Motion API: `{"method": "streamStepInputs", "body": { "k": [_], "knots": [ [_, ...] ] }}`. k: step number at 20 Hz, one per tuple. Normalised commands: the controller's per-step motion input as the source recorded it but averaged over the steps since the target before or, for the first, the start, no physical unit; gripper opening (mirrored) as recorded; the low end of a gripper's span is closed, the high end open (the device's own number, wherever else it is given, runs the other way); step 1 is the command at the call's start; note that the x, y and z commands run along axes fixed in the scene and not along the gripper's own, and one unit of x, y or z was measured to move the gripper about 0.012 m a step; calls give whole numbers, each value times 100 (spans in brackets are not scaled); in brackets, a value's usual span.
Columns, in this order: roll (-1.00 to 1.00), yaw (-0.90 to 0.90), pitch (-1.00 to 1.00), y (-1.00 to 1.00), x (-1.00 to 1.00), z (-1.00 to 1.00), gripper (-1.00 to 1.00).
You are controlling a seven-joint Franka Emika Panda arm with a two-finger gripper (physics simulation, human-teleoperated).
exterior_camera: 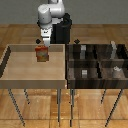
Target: Place the box of cereal into the appropriate compartment.
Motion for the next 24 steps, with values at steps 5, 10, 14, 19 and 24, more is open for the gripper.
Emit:
{"method": "streamStepInputs", "body": {
  "k": [5,10,14,19,24],
  "knots": [
    [0,0,0,-80,0,0,100],
    [0,0,0,0,20,0,100],
    [0,0,0,0,0,0,100],
    [0,0,0,0,-20,0,100],
    [0,0,0,0,0,-60,100]
  ]
}}
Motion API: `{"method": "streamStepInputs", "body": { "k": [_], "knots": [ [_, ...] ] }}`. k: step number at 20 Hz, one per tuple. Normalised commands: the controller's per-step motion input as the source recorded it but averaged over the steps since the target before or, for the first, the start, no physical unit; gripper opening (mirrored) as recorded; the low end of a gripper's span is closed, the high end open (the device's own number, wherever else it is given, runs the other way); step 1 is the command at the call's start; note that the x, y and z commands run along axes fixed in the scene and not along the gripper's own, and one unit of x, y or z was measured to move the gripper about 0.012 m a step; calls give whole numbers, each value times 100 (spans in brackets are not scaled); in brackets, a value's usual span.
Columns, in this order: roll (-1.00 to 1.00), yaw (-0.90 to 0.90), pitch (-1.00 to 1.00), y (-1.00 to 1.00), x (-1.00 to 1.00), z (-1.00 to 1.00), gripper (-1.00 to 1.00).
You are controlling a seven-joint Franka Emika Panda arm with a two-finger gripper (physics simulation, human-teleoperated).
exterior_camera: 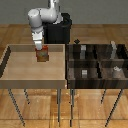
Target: Place the box of cereal into the appropriate compartment.
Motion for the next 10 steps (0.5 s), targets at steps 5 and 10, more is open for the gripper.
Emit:
{"method": "streamStepInputs", "body": {
  "k": [5,10],
  "knots": [
    [0,0,0,0,0,-100,100],
    [0,0,0,0,0,-40,-100]
  ]
}}
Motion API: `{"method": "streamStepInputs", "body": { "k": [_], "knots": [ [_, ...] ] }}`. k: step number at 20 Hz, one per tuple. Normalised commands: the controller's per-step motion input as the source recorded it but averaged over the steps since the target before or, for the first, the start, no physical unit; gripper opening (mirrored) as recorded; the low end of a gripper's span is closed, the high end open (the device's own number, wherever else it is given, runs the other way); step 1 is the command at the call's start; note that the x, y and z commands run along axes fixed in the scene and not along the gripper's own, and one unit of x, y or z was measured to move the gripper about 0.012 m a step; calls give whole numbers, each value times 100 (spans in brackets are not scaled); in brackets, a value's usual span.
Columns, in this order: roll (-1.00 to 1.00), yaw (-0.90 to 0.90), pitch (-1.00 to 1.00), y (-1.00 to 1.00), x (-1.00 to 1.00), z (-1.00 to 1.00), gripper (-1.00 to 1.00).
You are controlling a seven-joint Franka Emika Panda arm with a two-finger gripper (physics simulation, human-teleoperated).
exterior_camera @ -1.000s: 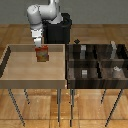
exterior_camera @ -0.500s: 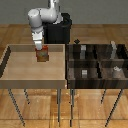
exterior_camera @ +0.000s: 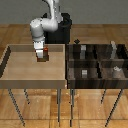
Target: Place the box of cereal into the appropriate compartment.
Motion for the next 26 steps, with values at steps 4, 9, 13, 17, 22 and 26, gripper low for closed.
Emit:
{"method": "streamStepInputs", "body": {
  "k": [4,9,13,17,22,26],
  "knots": [
    [0,0,0,0,0,0,-100],
    [0,0,0,0,0,0,-100],
    [0,0,0,0,0,50,-100],
    [0,0,0,0,0,100,-100],
    [0,0,0,0,0,100,-100],
    [0,0,0,0,0,100,-100]
  ]
}}
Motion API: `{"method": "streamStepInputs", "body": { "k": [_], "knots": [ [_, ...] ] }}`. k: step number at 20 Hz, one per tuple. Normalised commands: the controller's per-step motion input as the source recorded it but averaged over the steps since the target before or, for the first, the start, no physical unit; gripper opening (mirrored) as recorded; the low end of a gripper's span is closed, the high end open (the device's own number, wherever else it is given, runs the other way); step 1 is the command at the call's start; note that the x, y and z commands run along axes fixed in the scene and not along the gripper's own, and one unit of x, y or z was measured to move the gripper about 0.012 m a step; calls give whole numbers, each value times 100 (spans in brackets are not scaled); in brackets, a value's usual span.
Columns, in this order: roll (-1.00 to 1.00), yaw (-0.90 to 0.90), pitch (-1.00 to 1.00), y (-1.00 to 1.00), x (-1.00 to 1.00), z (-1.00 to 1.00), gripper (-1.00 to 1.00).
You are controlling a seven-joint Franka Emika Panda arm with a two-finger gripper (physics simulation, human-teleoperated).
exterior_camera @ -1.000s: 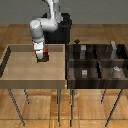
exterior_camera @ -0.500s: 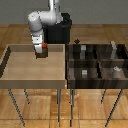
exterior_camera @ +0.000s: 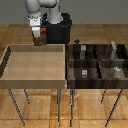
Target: Place the box of cereal into the appropriate compartment.
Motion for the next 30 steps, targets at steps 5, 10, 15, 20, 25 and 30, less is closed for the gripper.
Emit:
{"method": "streamStepInputs", "body": {
  "k": [5,10,15,20,25,30],
  "knots": [
    [0,0,0,50,0,20,-100],
    [0,0,0,100,0,0,-100],
    [0,0,0,100,0,0,-100],
    [0,0,0,100,0,0,-100],
    [0,0,0,100,0,0,-100],
    [0,0,0,100,0,0,-100]
  ]
}}
